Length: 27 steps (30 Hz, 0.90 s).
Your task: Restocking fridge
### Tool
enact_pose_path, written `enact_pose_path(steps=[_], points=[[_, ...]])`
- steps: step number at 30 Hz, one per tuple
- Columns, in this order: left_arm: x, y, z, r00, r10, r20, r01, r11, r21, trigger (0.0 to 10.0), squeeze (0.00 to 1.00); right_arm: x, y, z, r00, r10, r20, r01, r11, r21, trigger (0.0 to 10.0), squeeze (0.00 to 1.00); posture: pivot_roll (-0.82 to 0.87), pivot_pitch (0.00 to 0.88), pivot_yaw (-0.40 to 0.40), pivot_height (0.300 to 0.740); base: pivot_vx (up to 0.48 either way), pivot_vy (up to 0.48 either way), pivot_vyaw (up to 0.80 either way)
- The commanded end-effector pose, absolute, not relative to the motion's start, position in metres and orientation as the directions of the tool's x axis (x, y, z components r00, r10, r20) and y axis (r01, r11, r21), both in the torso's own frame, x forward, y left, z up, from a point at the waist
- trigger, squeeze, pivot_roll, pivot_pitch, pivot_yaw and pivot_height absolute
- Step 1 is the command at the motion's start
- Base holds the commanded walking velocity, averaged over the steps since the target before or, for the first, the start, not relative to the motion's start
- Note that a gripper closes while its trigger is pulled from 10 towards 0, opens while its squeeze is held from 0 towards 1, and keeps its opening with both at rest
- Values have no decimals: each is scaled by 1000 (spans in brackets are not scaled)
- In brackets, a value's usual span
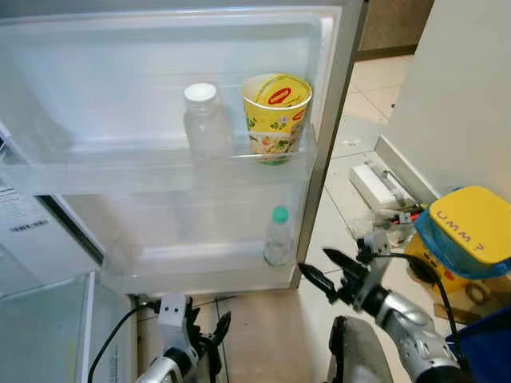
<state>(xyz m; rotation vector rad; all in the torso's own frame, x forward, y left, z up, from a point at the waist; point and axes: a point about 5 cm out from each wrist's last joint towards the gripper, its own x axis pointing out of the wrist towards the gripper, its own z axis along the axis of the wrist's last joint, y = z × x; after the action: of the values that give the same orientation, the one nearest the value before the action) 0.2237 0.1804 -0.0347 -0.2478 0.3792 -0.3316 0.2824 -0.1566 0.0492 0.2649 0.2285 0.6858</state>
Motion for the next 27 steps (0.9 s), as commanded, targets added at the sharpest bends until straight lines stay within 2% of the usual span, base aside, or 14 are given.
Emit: enact_pose_path(steps=[1, 3, 15, 27], points=[[219, 179, -39, 872, -351, -342, 246, 917, -314, 10000, 0, 278, -159, 43, 750, 647, -137, -574, 739, 353, 10000, 0, -45, 125, -14, 455, 0, 0, 0], [221, 178, -38, 874, -347, -342, 241, 918, -316, 10000, 0, 269, -166, 28, 758, 629, -173, -527, 747, 405, 10000, 0, -48, 119, -16, 469, 0, 0, 0], [228, 172, -36, 882, -331, -336, 212, 914, -346, 10000, 0, 254, -180, -3, 783, 560, -272, -389, 781, 488, 10000, 0, -48, 104, -25, 513, 0, 0, 0], [230, 177, -40, 872, -287, -396, 143, 924, -354, 10000, 0, 255, -184, -6, 799, 540, -266, -367, 787, 496, 10000, 0, -48, 97, -18, 556, 0, 0, 0]])
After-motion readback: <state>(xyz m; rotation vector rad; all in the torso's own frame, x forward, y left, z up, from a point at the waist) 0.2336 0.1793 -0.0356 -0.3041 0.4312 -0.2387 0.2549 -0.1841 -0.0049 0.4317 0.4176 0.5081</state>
